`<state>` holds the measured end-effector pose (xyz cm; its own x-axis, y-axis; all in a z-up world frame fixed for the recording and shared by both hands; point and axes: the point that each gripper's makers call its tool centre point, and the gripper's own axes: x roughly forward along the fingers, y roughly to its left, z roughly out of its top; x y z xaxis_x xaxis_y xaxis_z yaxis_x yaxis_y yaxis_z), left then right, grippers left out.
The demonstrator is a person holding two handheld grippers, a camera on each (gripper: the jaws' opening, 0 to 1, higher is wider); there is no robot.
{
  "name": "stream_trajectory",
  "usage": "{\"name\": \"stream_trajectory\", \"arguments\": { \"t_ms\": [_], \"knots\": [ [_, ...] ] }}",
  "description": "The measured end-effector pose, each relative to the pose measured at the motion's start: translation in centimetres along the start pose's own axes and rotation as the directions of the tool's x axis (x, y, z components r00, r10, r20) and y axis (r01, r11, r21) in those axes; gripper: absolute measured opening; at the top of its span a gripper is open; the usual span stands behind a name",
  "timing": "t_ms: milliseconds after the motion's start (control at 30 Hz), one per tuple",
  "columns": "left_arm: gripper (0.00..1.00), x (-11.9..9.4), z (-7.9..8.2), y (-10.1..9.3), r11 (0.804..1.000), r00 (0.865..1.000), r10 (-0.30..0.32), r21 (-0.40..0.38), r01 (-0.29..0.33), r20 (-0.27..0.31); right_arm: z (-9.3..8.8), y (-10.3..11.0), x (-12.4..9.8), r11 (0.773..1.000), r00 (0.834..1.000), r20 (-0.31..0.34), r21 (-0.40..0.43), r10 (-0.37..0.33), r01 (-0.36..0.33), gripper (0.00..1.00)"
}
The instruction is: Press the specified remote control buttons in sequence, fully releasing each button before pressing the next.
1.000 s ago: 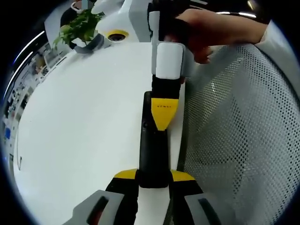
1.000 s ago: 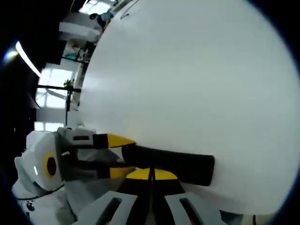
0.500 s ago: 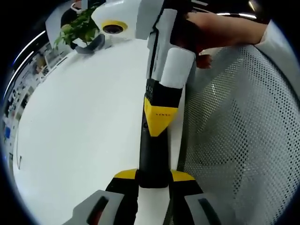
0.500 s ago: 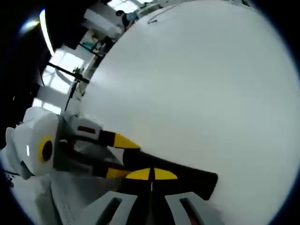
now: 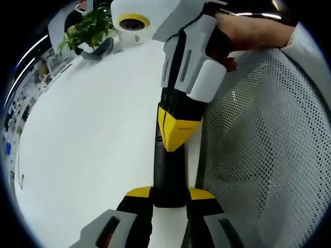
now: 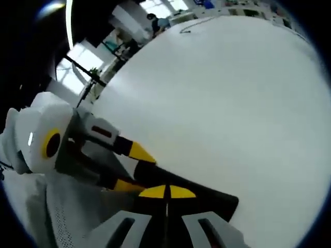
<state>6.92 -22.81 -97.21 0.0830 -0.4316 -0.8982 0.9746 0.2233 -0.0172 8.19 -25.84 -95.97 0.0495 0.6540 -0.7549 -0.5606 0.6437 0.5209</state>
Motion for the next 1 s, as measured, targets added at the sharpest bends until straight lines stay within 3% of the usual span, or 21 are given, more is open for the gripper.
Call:
{"name": "stream_trajectory", "arguments": {
  "t_ms": [133, 300, 567, 733, 1000],
  "knots": [
    [0.24, 0.0, 0.0, 0.0, 1.0, 1.0, 0.001, 0.0, -0.001, 0.001, 0.0, 0.0, 0.0, 0.999, 1.0, 0.013, -0.036, -0.014, 0.014, 0.0],
    [0.24, 0.0, 0.1, 0.0, 1.0, 1.0, -0.001, 0.005, 0.001, -0.007, 0.1, -0.1, -0.1, 1.0, 1.0, 0.009, 0.015, -0.013, 0.013, 0.0],
    [0.24, 0.0, 0.1, 0.0, 1.0, 1.0, 0.0, 0.0, 0.0, -0.012, 0.4, 0.2, -0.3, 1.0, 1.0, -0.011, -0.003, -0.029, 0.029, 0.0],
    [0.24, 0.0, 0.0, 0.0, 1.0, 0.999, 0.0, 0.013, 0.001, -0.043, 1.0, 1.0, -0.3, 1.0, 1.0, 0.015, -0.011, 0.01, -0.01, 0.0],
    [0.24, 0.0, -0.1, -0.1, 1.0, 0.999, 0.003, 0.012, -0.002, -0.038, 0.1, 1.1, 0.7, 1.0, 0.999, -0.043, -0.012, 0.004, -0.004, 0.0]
  ]
}}
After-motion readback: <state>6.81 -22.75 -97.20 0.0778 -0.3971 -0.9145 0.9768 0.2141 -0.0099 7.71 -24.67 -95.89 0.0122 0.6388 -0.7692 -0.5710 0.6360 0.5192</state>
